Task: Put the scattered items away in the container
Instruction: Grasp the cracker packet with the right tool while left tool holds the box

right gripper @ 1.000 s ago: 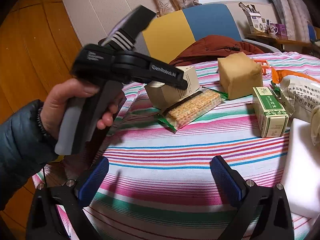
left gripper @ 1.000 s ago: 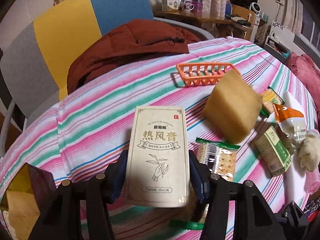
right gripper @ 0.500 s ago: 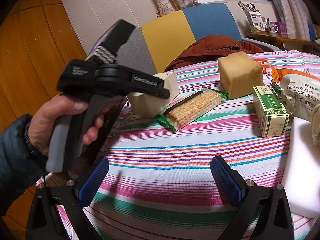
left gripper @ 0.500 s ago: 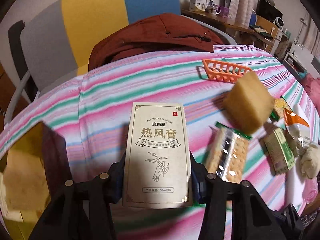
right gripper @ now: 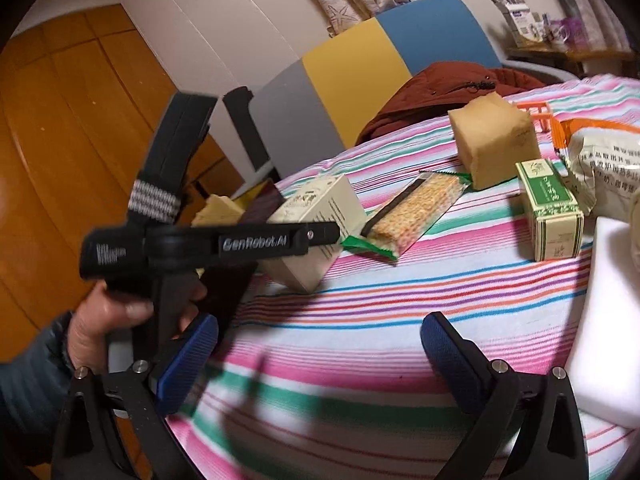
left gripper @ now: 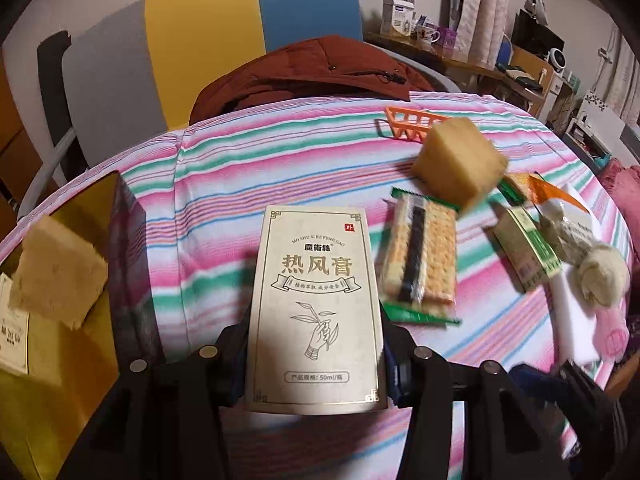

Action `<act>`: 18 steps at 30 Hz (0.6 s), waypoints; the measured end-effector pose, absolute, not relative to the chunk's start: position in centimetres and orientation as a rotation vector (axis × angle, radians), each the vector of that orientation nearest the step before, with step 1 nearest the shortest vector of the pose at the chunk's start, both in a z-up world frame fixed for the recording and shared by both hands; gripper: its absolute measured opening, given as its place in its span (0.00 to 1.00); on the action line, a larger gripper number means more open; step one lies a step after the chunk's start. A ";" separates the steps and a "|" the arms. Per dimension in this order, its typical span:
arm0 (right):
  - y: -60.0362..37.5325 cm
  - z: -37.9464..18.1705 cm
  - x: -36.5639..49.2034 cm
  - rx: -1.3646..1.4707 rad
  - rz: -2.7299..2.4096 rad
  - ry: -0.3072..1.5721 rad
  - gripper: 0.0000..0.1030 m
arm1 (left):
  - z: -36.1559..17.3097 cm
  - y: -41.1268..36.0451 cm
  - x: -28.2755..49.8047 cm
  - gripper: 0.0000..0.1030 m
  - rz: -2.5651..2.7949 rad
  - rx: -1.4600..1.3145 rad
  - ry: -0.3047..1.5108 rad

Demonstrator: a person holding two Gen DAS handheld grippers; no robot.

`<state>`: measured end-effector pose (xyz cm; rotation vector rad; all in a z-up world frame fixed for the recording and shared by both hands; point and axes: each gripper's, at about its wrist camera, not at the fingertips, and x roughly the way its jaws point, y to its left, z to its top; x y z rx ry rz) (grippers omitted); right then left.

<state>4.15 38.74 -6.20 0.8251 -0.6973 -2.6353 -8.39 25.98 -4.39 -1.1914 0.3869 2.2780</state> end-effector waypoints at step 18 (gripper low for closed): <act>40.5 -1.9 0.2 0.951 -2.628 -0.882 1.00 | -4.2 21.6 -0.3 0.50 2.250 -1.053 0.291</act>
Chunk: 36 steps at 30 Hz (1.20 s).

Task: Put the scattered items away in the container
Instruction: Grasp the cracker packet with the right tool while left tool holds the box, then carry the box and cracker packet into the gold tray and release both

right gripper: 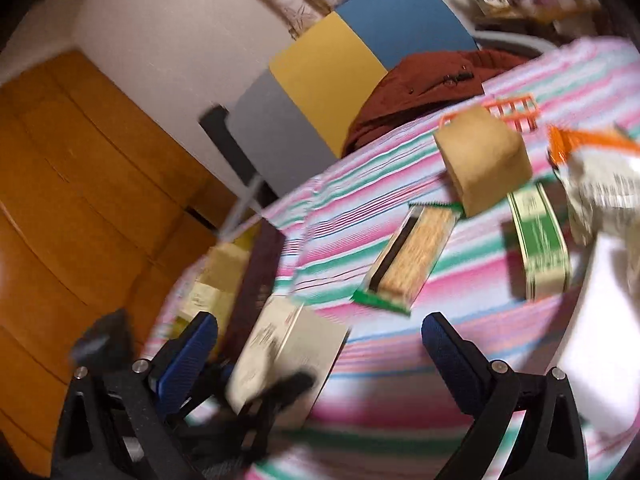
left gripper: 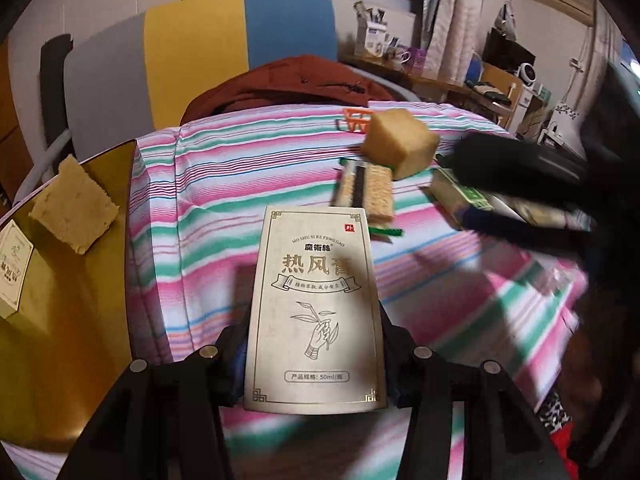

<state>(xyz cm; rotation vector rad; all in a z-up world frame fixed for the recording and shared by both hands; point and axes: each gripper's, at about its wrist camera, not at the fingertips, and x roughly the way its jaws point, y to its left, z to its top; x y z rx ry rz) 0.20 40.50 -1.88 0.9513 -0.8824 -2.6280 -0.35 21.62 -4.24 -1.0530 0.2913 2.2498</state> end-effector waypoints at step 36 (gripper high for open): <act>37.0 -4.6 -3.8 1.431 -2.746 -0.237 0.49 | -4.6 16.9 3.5 0.50 2.283 -0.928 0.180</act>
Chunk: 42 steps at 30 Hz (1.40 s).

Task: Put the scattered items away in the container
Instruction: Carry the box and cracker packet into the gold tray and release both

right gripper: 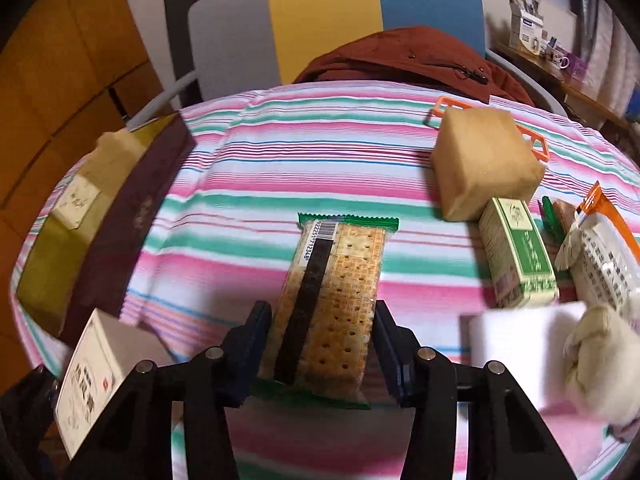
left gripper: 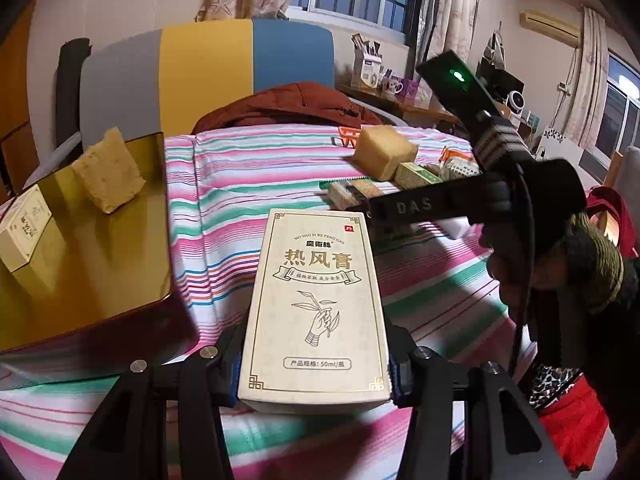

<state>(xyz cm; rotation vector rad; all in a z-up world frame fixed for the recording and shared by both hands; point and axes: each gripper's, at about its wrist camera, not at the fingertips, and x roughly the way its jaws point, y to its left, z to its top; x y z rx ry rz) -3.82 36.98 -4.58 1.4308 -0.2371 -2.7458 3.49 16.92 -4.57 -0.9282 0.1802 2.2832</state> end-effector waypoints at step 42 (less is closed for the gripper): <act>27.5 1.2 -1.7 1.068 -2.733 -0.003 0.47 | 2.9 3.2 -2.7 0.50 2.606 -0.907 0.003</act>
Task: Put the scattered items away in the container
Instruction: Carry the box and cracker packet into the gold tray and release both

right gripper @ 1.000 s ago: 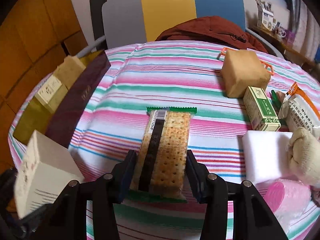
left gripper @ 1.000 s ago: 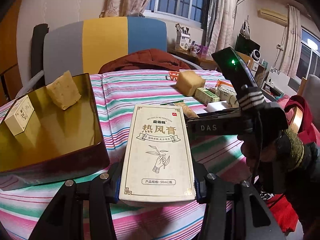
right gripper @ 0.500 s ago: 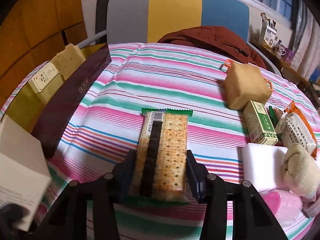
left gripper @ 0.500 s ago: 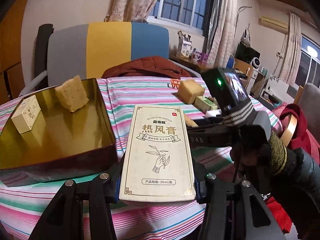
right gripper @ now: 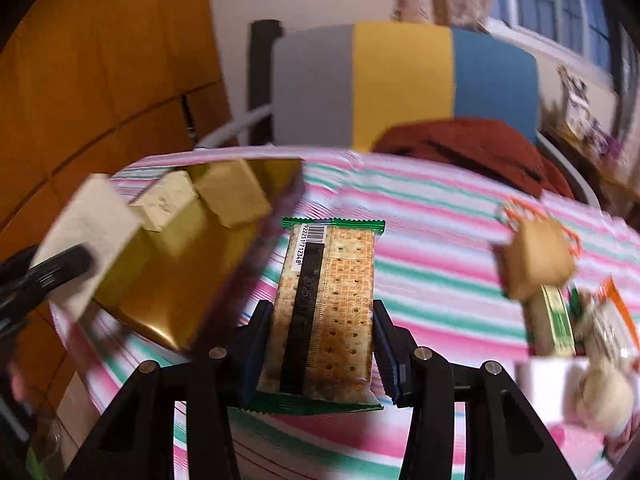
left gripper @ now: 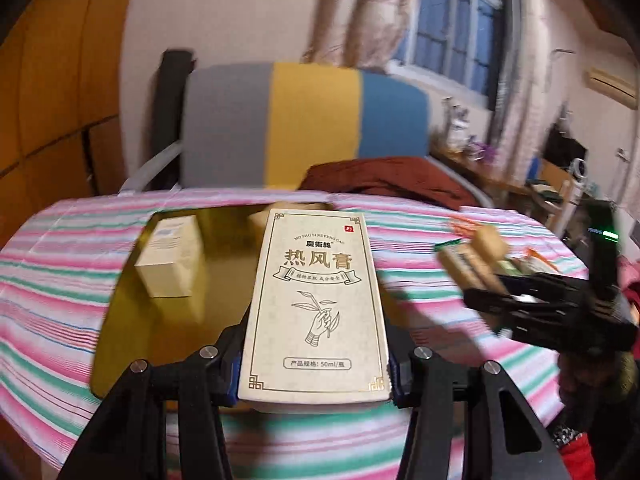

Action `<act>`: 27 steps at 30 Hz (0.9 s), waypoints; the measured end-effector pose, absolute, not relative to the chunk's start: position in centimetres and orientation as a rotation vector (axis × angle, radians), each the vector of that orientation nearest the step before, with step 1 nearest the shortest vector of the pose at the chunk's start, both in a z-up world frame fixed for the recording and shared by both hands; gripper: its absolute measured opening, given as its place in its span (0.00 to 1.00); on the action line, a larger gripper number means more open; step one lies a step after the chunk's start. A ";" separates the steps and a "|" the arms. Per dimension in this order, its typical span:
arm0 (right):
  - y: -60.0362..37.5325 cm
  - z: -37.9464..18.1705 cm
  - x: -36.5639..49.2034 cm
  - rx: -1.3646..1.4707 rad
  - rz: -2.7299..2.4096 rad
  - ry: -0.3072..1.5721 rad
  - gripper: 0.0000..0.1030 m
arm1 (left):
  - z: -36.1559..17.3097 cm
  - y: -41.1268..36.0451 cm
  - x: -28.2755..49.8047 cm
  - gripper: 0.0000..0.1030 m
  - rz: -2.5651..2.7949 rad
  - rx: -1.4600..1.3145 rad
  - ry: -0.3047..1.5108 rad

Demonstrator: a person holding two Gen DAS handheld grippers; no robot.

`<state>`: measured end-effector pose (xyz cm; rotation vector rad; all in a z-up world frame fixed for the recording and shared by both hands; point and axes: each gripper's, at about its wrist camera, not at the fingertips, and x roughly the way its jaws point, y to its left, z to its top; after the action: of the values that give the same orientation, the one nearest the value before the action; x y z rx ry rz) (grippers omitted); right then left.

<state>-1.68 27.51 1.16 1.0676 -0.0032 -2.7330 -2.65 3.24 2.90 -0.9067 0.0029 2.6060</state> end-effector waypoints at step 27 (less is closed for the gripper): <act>14.0 -1.9 -15.7 1.391 -2.486 0.434 0.47 | -2.6 0.0 -21.8 0.56 2.388 -1.427 -0.239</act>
<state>-15.66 13.99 -1.92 1.3912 0.4345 -2.4857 -21.77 0.00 -2.61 -1.4273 -0.2391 2.3875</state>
